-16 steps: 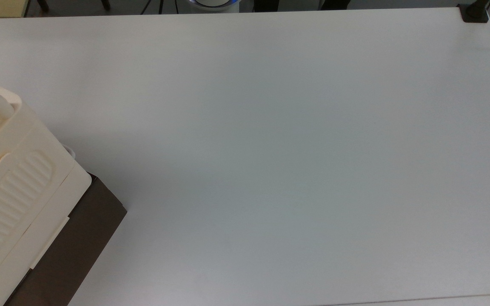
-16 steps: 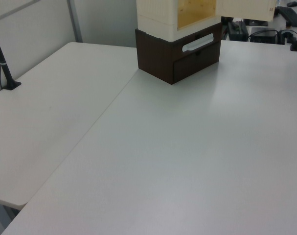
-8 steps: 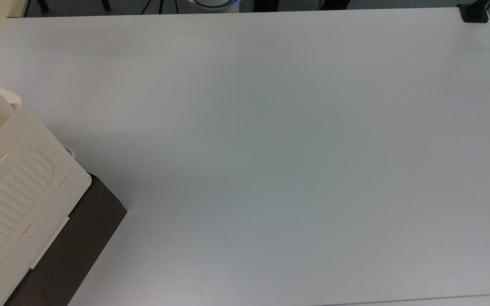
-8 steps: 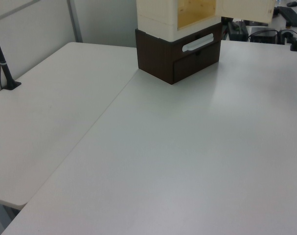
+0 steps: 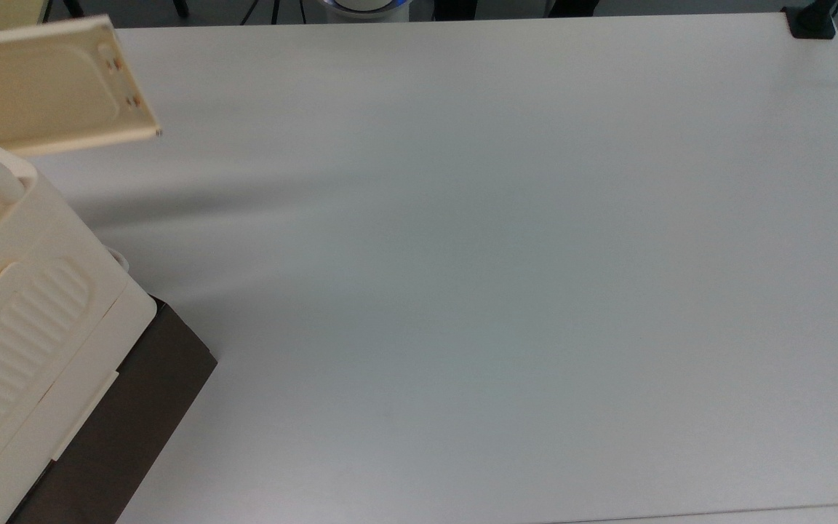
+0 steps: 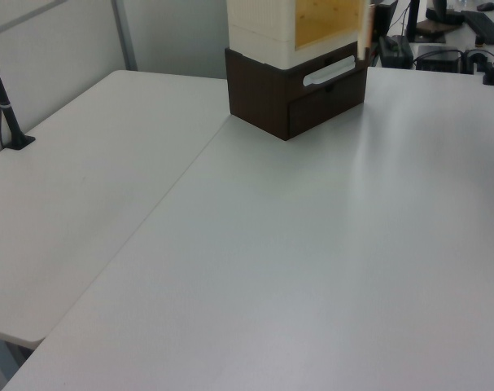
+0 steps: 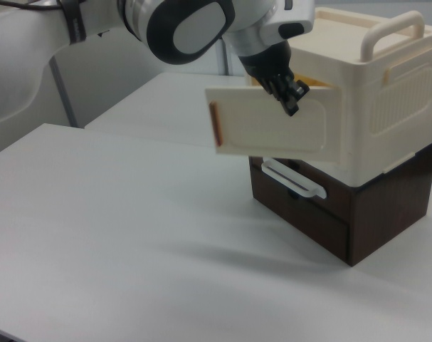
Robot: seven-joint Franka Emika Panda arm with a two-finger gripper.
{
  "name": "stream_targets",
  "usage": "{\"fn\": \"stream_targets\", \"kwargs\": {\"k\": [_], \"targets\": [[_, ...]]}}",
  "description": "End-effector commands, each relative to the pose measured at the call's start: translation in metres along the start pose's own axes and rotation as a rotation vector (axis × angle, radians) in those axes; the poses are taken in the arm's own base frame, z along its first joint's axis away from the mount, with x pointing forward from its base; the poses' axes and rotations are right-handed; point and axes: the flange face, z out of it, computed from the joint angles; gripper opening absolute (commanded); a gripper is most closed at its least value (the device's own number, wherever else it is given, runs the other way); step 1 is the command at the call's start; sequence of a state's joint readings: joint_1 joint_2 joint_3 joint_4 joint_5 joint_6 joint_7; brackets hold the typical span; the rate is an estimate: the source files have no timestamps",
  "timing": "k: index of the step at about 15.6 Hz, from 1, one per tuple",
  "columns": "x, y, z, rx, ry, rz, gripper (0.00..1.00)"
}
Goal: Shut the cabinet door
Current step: 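Push the open door with the gripper, swinging it shut against the cabinet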
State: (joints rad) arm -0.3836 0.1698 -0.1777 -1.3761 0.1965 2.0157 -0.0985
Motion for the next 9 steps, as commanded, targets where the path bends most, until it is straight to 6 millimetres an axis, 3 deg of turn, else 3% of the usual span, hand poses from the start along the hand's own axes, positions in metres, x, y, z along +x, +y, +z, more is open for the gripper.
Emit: {"fn": "stream_targets", "kwargs": {"k": [1, 5, 9], "targets": [[0.004, -0.012, 0.008, 0.021, 0.051, 0.006, 0.00], [0.016, -0.030, 0.022, 0.023, 0.142, -0.013, 0.00], [0.022, -0.032, 0.035, 0.017, 0.191, -0.014, 0.00]]}}
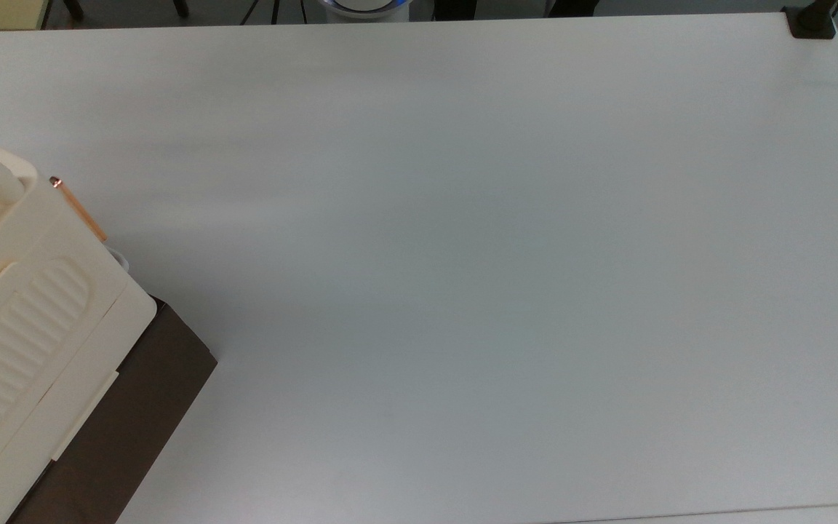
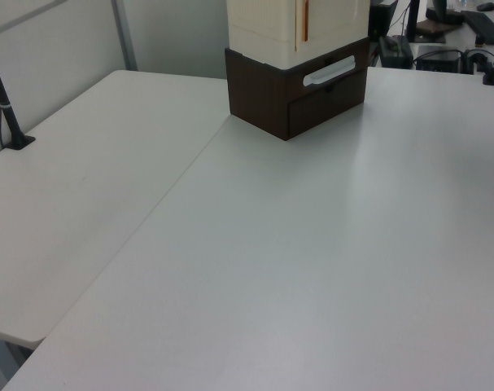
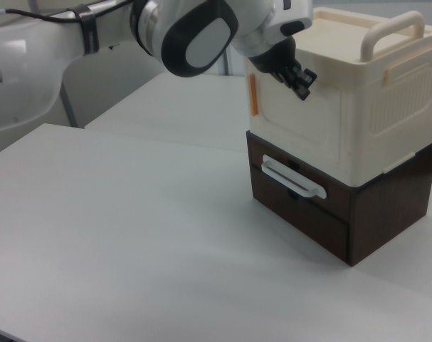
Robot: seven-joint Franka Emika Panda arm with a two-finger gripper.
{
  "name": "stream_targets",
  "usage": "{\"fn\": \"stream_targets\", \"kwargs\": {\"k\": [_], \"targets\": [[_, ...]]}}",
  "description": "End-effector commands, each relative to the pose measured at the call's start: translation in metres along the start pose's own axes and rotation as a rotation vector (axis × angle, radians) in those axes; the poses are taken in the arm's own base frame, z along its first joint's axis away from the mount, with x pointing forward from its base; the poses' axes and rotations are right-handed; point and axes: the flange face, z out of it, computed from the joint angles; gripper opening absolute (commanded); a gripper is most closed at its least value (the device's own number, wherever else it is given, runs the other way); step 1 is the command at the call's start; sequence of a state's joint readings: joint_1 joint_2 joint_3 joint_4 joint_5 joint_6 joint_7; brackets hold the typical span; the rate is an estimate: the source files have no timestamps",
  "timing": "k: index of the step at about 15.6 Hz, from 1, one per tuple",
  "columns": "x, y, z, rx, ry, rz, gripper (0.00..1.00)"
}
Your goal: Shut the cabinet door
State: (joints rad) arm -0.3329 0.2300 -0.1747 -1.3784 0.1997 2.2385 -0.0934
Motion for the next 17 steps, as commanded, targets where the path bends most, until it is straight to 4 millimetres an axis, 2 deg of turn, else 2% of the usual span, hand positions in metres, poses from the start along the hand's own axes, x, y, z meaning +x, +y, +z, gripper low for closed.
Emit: {"fn": "stream_targets", "kwargs": {"k": [1, 5, 9, 12, 14, 17], "targets": [[0.002, -0.002, 0.007, 0.012, 0.049, 0.023, 0.00], [0.004, -0.010, 0.019, 0.014, 0.082, 0.012, 0.00], [0.003, -0.013, 0.018, 0.013, 0.072, -0.005, 0.00], [-0.009, -0.017, 0.026, 0.009, -0.010, -0.034, 0.00], [-0.019, -0.036, 0.025, 0.008, -0.099, -0.092, 0.00], [-0.039, -0.082, 0.016, -0.003, -0.239, -0.195, 0.00]]}}
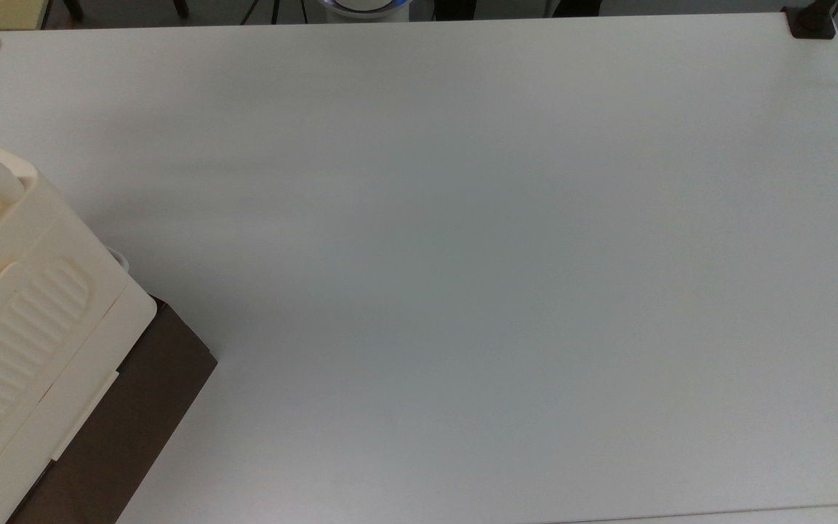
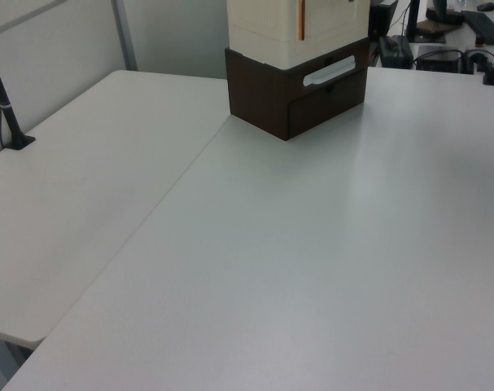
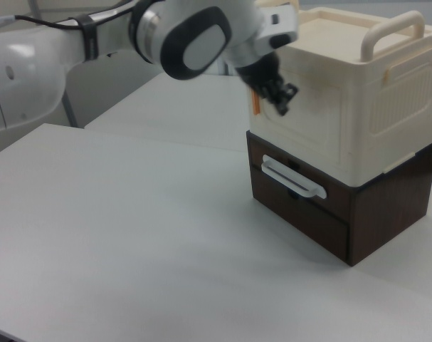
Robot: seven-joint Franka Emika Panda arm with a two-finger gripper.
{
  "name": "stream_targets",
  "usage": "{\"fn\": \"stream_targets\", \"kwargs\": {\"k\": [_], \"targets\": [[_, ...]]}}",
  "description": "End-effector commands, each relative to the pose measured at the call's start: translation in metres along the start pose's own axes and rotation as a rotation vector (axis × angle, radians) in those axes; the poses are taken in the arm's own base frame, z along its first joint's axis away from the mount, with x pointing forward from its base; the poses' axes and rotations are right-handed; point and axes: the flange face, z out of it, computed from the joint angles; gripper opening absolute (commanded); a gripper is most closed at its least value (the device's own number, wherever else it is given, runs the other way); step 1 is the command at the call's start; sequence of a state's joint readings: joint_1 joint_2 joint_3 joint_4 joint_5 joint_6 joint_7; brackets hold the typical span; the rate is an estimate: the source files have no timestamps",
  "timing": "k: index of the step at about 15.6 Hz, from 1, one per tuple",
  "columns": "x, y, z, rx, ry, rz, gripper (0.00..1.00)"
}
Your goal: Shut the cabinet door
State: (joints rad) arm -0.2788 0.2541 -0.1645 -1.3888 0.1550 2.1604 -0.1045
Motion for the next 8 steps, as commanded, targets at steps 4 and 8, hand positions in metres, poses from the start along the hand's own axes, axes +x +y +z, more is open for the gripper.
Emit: {"fn": "stream_targets", "kwargs": {"k": [4, 8], "targets": [[-0.050, -0.119, -0.019, -0.050, -0.303, -0.264, 0.00], [-0.080, -0.183, -0.029, -0.028, -0.423, -0.360, 0.00]]}}
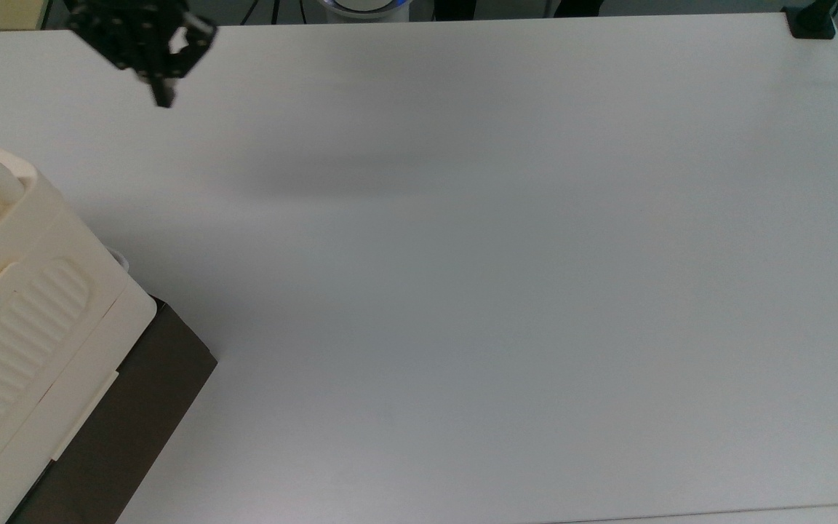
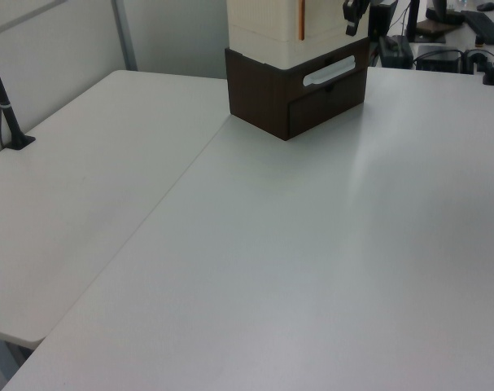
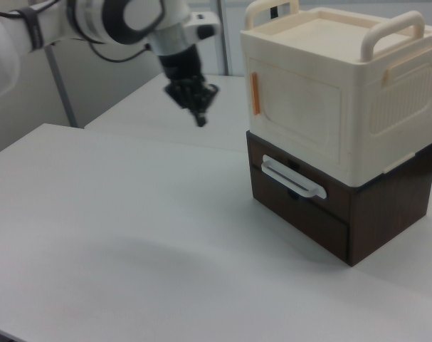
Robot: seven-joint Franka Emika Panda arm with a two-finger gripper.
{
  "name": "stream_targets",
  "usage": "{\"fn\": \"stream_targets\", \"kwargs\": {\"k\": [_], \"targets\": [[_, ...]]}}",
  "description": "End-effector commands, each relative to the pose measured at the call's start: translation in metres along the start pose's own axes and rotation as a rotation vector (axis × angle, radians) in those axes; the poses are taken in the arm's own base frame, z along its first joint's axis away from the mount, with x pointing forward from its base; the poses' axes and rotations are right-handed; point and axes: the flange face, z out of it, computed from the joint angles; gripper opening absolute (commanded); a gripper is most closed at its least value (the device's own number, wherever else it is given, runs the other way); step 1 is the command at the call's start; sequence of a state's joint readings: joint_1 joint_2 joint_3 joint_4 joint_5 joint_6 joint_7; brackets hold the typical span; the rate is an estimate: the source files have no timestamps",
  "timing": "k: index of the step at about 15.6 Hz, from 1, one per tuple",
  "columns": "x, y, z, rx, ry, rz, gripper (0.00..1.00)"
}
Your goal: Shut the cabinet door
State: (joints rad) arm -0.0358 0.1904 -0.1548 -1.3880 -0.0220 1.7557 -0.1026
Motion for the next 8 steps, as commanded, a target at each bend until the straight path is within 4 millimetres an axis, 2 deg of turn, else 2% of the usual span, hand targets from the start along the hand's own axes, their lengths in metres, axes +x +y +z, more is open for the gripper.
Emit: {"fn": "stream_targets", "kwargs": {"k": [1, 4, 8], "targets": [[-0.020, -0.060, -0.010, 0.005, -0.087, -0.063, 0.00], [-0.028, -0.093, -0.013, 0.011, -0.125, -0.046, 0.00], [-0.033, -0.110, -0.002, 0.012, -0.163, -0.074, 0.00]]}}
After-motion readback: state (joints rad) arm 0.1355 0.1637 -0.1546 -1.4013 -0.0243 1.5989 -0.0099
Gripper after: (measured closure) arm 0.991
